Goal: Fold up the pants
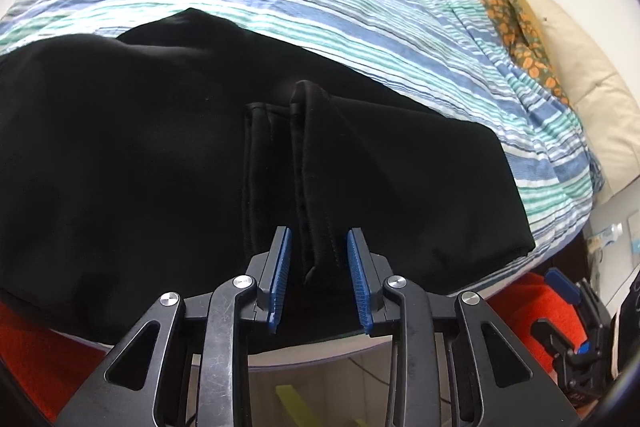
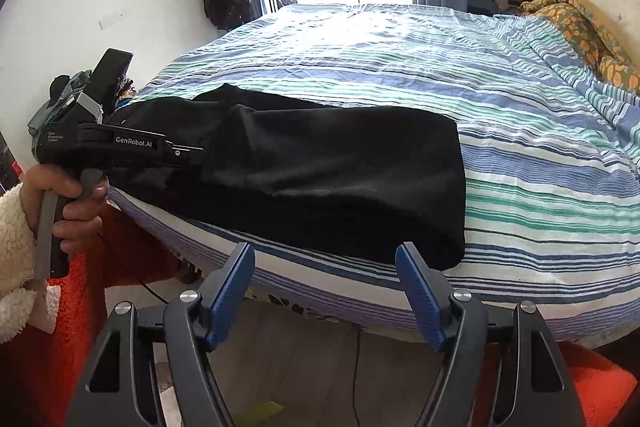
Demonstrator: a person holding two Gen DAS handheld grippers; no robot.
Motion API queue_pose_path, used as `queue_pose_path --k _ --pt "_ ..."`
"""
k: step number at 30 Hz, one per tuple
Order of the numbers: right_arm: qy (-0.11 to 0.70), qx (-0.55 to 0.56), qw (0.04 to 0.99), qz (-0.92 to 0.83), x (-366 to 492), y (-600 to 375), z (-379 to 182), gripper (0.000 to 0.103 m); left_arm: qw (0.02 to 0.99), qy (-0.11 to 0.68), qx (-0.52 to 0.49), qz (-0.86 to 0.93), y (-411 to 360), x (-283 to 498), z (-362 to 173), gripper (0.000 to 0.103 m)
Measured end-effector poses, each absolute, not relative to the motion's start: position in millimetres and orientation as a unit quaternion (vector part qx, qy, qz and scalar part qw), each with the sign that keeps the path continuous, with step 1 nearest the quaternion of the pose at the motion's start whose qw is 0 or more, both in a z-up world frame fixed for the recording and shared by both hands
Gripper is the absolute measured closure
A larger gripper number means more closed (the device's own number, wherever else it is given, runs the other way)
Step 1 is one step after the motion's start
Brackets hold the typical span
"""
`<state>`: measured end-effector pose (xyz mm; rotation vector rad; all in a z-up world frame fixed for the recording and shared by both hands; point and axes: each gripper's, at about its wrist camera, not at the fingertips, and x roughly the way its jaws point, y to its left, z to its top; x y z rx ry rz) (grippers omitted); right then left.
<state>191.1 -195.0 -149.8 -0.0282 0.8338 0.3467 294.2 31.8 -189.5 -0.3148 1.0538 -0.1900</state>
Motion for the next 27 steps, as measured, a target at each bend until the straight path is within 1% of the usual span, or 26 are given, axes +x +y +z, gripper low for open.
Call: queue_pose_path --k 3,4,9,11,13,16,19,22,25,27 --pt "0.406 -0.013 0.898 0.167 194 -191 -154 0.030 0.853 0.499 -0.127 -0.089 24 297 -192 0.090" --pt "0.405 -0.012 0.899 0.165 194 -191 -153 0.030 0.856 0.494 -0.121 -0.089 22 295 -190 0.091" --pt "0.391 0.003 0.911 0.131 194 -204 -147 0.030 0.874 0.464 -0.122 -0.081 38 285 -169 0.092" --pt "0.395 0.014 0.913 0.102 197 -217 -149 0.029 0.874 0.465 -0.123 -0.069 46 284 -170 0.092" --pt "0.412 0.013 0.909 0.065 204 -226 -156 0.027 0.869 0.477 -0.120 -0.058 50 285 -178 0.092" --pt "0.455 -0.027 0.889 0.044 222 -225 -176 0.027 0.861 0.489 -0.129 -0.056 49 287 -188 0.092" --pt "0.459 -0.049 0.886 0.038 235 -223 -185 0.027 0.864 0.488 -0.113 -0.055 42 288 -187 0.091" --pt "0.456 -0.048 0.889 0.012 242 -233 -190 0.026 0.864 0.490 -0.105 -0.056 37 288 -189 0.091" --pt "0.502 -0.049 0.863 -0.030 250 -246 -213 0.025 0.862 0.492 -0.106 -0.053 37 290 -193 0.088" --pt "0.512 -0.027 0.857 -0.043 247 -255 -214 0.025 0.863 0.491 -0.105 -0.054 39 289 -190 0.087"
